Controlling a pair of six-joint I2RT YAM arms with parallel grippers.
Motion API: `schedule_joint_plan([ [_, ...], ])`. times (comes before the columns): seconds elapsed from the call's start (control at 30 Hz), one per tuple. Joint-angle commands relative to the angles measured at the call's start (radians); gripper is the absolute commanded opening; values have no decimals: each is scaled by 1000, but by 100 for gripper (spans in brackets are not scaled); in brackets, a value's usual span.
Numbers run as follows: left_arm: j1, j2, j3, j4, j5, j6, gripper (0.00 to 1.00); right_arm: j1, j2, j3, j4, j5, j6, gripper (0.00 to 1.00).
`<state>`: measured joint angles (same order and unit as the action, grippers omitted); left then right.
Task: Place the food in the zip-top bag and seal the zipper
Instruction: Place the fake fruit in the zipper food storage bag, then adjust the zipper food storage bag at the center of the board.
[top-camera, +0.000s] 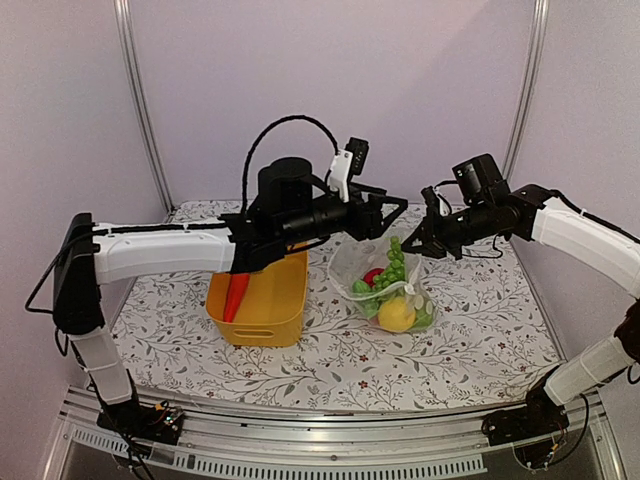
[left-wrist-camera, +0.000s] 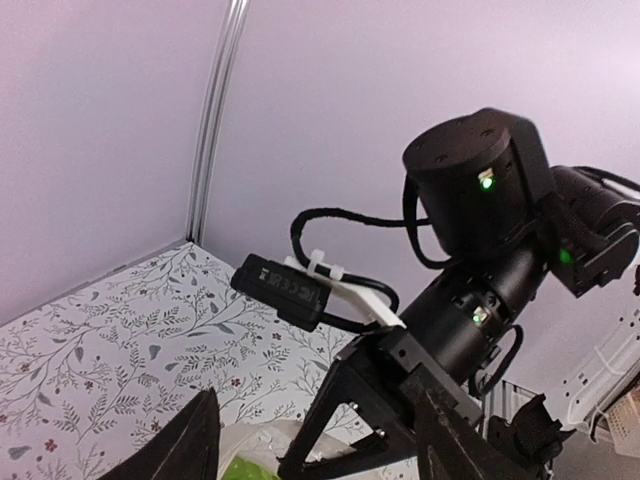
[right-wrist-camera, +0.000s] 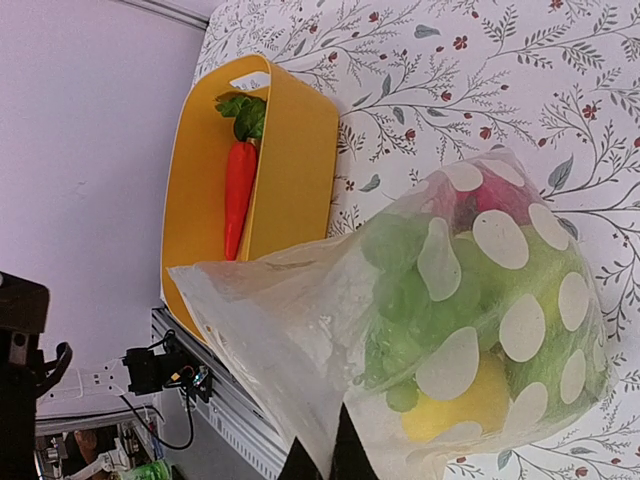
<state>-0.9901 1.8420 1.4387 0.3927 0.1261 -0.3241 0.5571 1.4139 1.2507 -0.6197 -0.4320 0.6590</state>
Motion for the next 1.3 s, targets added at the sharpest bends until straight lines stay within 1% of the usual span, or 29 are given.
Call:
schedule_joint_plan([
  [0.0, 11, -141, -24, -120, -3, 24, 66, 3, -10, 13, 26, -11, 3, 0],
  [0.07, 10, -201, -71, -169, 46, 79, 64, 1, -14, 12, 27, -9, 2, 0],
  [0.13, 9, -252, -92, -269, 151, 183, 59, 1, -18, 10, 27, -7, 1, 0],
  [0.23, 0, -285, -77, -535, 233, 339, 55, 1, -20, 6, 31, -13, -4, 0],
  [0.3, -3, -287, -60, -695, 240, 417, 52, 1, -15, 5, 34, -23, -10, 0],
  [0.33, -3, -285, -53, -748, 241, 449, 51, 1, -16, 3, 33, -27, -13, 0],
  [0.43, -7, -251, -20, -858, 226, 523, 50, 1, -15, 0, 19, -30, -31, 0],
  [0.5, -13, -198, 31, -923, 186, 566, 49, 1, -15, -2, 7, -28, -45, 0],
  [0.6, -31, -118, 91, -951, 108, 616, 49, 2, -17, -6, -5, -31, -63, 0],
  [0.63, -38, -90, 99, -948, 81, 633, 52, 2, -18, -8, -8, -32, -67, 0],
  [0.7, -60, -58, 100, -917, -15, 663, 56, 2, -22, -10, -9, -35, -70, 0],
  [0.77, -79, -29, 95, -895, -93, 704, 58, 1, -24, -14, -9, -38, -70, 0],
  [0.87, -92, 13, 100, -912, -124, 742, 59, 1, -28, -18, -9, -42, -68, 0],
  [1.0, -104, 36, 95, -941, -123, 765, 55, 1, -41, -27, -11, -31, -66, 0],
  [1.07, -111, 43, 92, -950, -137, 776, 48, 1, -50, -34, -10, -28, -61, 0],
  [1.13, -118, 50, 102, -962, -182, 787, 32, 1, -56, -40, -9, -28, -56, 0],
  [1.17, -120, 50, 115, -970, -195, 792, 22, 1, -57, -40, -10, -28, -55, 0],
  [1.2, -122, 45, 131, -980, -196, 793, 17, 1, -58, -37, -15, -26, -56, 0],
  [1.27, -121, 20, 166, -1003, -180, 786, 11, 1, -61, -23, -33, -14, -64, 0],
])
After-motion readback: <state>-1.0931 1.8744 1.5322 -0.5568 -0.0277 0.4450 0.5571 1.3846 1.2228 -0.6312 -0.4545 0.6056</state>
